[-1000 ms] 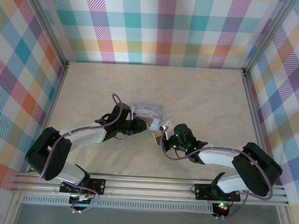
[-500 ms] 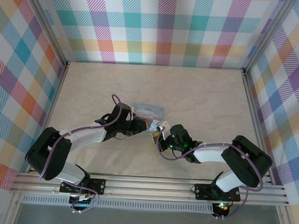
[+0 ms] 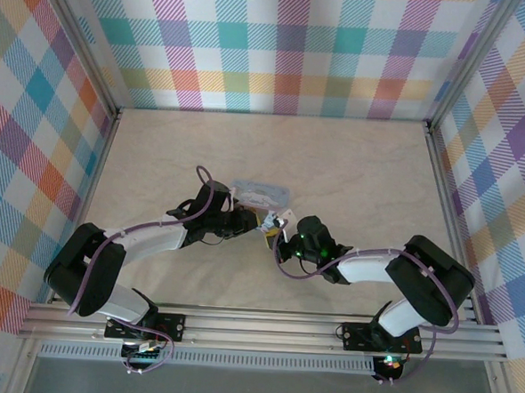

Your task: Unlock the padlock with the key

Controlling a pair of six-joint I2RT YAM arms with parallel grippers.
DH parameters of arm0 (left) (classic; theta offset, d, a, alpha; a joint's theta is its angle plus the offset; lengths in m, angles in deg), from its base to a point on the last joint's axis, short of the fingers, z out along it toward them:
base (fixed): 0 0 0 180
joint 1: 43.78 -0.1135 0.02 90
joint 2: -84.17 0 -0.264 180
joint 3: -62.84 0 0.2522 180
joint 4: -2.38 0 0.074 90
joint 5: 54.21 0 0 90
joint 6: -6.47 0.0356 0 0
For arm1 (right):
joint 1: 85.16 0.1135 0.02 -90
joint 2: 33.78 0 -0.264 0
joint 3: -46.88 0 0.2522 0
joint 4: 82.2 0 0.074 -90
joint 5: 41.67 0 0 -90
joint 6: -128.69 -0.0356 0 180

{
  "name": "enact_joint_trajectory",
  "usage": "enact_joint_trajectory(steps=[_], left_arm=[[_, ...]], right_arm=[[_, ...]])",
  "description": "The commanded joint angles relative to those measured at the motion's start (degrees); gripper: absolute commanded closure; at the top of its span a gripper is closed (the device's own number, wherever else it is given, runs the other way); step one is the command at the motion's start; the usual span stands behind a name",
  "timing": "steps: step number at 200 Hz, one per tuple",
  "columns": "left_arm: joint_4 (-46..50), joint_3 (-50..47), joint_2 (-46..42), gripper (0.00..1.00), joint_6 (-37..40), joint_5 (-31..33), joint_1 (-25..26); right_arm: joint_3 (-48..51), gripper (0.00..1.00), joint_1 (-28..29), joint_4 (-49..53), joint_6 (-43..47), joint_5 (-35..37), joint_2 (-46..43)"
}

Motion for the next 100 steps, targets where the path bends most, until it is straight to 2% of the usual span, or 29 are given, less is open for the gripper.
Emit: enact_joint_trajectory(steps=[1,100], left_arm=[[-1.07,2.42,-0.28,0.8,-0.29,-1.53,0.89],[-0.77,2.78,-0.1,0.8,0.06,-1.47,0.89]], right_arm=[[-1.44,1.0,0.55,-2.6,1.24,0.63,1.05],[-1.64,1.0,0.58,-3.73,0.9,1.05,1.86]])
